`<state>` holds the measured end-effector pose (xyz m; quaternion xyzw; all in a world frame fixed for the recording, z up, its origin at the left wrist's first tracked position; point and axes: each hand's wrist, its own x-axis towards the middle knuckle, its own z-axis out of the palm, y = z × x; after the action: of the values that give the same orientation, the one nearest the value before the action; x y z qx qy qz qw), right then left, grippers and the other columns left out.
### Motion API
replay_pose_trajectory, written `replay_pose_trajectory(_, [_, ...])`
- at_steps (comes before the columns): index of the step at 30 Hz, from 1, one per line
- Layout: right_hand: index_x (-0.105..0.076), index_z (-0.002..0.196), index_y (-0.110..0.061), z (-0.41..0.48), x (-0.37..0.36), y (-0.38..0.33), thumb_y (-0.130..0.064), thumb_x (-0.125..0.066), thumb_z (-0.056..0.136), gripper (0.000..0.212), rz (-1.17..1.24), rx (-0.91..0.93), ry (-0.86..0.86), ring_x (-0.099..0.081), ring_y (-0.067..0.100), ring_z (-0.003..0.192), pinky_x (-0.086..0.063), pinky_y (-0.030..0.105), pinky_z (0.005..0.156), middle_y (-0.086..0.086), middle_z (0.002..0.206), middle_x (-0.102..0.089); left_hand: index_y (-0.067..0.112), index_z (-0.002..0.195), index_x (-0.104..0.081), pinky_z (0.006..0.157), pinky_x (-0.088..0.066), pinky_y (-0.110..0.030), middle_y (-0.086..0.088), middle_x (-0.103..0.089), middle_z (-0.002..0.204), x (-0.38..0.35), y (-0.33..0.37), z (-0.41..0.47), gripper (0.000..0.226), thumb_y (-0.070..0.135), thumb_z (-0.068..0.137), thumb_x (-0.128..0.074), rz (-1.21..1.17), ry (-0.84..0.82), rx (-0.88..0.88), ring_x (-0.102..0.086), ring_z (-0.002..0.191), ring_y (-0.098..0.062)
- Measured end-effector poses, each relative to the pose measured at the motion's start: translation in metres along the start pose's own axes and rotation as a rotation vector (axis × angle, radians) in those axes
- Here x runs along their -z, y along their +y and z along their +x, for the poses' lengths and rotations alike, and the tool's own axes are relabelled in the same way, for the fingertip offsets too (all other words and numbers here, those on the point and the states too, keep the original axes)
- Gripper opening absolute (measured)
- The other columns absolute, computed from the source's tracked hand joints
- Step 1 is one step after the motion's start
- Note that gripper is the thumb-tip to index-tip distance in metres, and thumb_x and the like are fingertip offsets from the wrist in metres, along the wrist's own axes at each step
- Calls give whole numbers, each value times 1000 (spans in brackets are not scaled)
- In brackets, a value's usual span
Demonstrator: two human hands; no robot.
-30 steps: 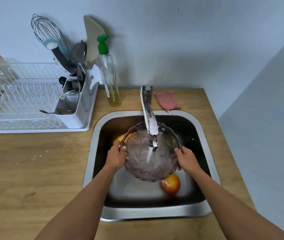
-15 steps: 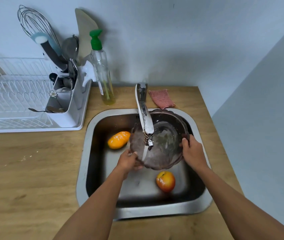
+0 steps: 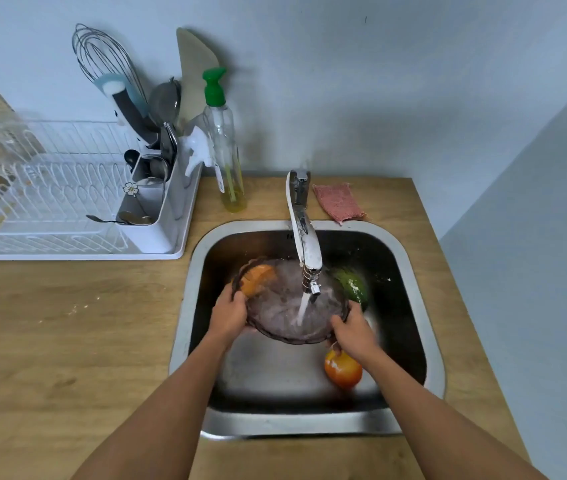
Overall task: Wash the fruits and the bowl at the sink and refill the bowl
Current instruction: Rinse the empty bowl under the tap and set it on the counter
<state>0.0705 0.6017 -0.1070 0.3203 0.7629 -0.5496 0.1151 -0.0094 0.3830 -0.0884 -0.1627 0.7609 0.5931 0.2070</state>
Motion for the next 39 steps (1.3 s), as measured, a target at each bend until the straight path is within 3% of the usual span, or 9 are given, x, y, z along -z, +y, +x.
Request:
replay_pose_trajectory(5, [-43, 112, -5, -3, -7, -1, -17, -48, 95, 21, 31, -40, 18, -62, 23, 57, -39, 25, 37, 12, 80, -64, 20, 121, -56, 51, -57, -24, -10, -63, 111, 21, 2, 0, 28, 20, 101, -35, 94, -50, -11, -64, 95, -22])
replay_pose_trajectory(11, [-56, 111, -18, 14, 13, -6, -26, -50, 94, 20, 26, -76, 36, -49, 20, 52, -36, 28, 43, 10, 85, -61, 10, 115, -58, 57, -60, -36, -20, -64, 111, 31, 11, 2, 31, 9, 93, -36, 114, -218, 179, -70, 86, -35])
replay_pose_trajectory(15, [-58, 113, -12, 20, 37, -13, -13, -50, 94, 21, 13, -90, -40, -40, 18, 46, -28, 23, 40, 19, 82, -61, 4, 116, -56, 62, -61, -39, -26, -67, 100, 24, 8, 0, 33, 5, 88, -38, 89, -269, 259, -72, 75, -39])
replay_pose_trajectory(18, [-56, 114, -8, 21, 52, -15, -8, -47, 91, 25, -121, -29, -52, -46, 25, 47, -35, 29, 42, 25, 87, -67, 8, 116, -56, 57, -59, -35, -20, -65, 93, 12, 0, -3, 31, 6, 89, -41, 57, -290, 301, -69, 74, -31])
replay_pose_trajectory(23, [-56, 113, -12, 13, 70, -26, -15, -54, 90, 24, -201, 96, 36, -60, 24, 58, -48, 30, 45, 9, 97, -66, 16, 119, -60, 69, -60, -40, -12, -69, 101, -17, -16, 2, 30, 8, 94, -45, 0, -243, 330, -66, 85, -26])
replay_pose_trajectory(28, [-57, 117, -18, 2, 71, -40, -18, -56, 89, 28, -234, 229, 155, -58, 12, 82, -46, 26, 66, -2, 97, -62, 19, 114, -60, 78, -55, -42, -9, -67, 106, -42, -20, -5, 30, 1, 94, -46, -123, -190, 272, -64, 91, -29])
replay_pose_trajectory(34, [-50, 122, -17, -5, 64, -28, -15, -48, 96, 26, -142, 241, 147, -60, 14, 93, -48, 30, 79, 0, 104, -61, 32, 127, -52, 52, -57, -36, -5, -65, 116, -34, -14, -6, 44, 2, 94, -47, -172, -178, 184, -65, 93, -30])
replay_pose_trajectory(35, [-48, 121, -17, -7, 60, -24, -14, -46, 97, 24, -130, 221, 135, -60, 13, 91, -50, 30, 78, 2, 104, -61, 30, 129, -51, 56, -59, -39, -6, -63, 120, -29, -13, -3, 41, 5, 96, -46, -128, -160, 144, -64, 99, -31])
replay_pose_trajectory(39, [-38, 119, -18, -9, 39, -12, -9, -41, 99, 22, -79, 128, 41, -65, 21, 87, -58, 41, 75, 8, 103, -63, 27, 130, -52, 98, -50, -52, -4, -62, 122, -7, -12, 2, 35, 12, 99, -45, 131, -60, -88, -57, 117, -27])
